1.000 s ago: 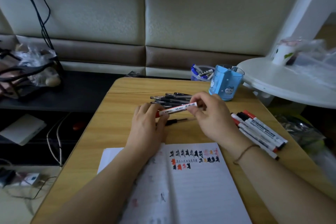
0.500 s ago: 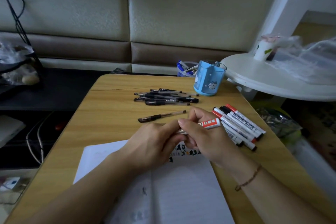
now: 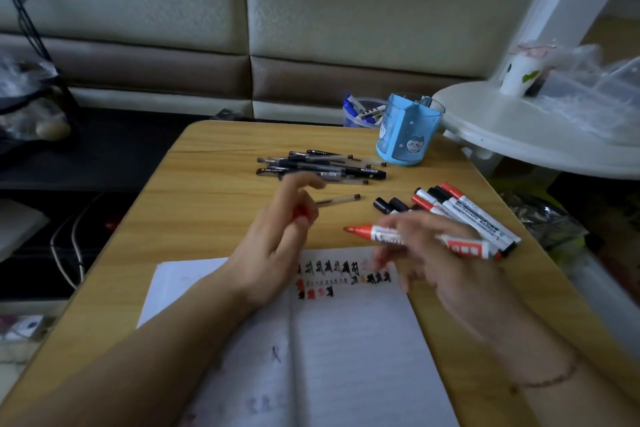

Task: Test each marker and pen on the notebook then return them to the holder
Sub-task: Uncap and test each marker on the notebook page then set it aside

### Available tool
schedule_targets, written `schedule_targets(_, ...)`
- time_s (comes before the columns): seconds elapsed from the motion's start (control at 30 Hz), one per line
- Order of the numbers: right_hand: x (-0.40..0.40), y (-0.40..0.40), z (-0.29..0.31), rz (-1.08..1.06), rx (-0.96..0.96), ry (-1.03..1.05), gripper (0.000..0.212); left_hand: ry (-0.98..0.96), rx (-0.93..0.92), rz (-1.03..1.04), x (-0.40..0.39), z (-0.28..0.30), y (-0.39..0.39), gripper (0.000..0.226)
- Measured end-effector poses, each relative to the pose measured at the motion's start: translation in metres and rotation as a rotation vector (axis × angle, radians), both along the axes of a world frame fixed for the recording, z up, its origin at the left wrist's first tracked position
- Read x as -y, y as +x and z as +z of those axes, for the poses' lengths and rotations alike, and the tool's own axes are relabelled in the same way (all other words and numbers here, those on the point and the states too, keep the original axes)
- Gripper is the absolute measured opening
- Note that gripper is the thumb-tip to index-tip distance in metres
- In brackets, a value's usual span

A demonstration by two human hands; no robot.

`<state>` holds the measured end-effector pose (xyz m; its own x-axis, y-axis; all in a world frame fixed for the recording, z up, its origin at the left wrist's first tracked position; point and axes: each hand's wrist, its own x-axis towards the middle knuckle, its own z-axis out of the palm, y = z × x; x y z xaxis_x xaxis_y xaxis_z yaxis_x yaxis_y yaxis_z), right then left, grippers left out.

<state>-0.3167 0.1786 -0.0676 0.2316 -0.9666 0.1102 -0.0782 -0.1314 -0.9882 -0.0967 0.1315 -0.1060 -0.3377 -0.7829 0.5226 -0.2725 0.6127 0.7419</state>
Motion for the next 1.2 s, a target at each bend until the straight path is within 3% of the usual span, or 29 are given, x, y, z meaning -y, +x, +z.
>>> schedule_targets(0.17, -0.007, 0.013, -0.029, -0.085, -0.202, -0.017, 0.020, -0.005, 0.005, 0.051, 0.004, -0.007, -0.004, 0.045)
schedule_targets(0.27, -0.004, 0.021, -0.038, -0.137, -0.229, -0.100, 0.027, 0.053, 0.006, 0.083, 0.005, -0.007, -0.003, 0.057)
schedule_targets(0.4, -0.002, 0.021, -0.042, -0.219, -0.154, -0.158, 0.034, 0.141, -0.030, 0.120, 0.007, -0.007, -0.004, 0.047)
schedule_targets(0.87, -0.002, 0.024, -0.044, -0.235, -0.271, -0.203, 0.035, 0.139, -0.126, 0.105, 0.008, -0.007, -0.004, 0.013)
schedule_targets(1.2, -0.003, 0.025, -0.041, -0.217, -0.254, -0.184, 0.033, 0.099, -0.089, 0.092, 0.009, -0.005, -0.004, 0.010)
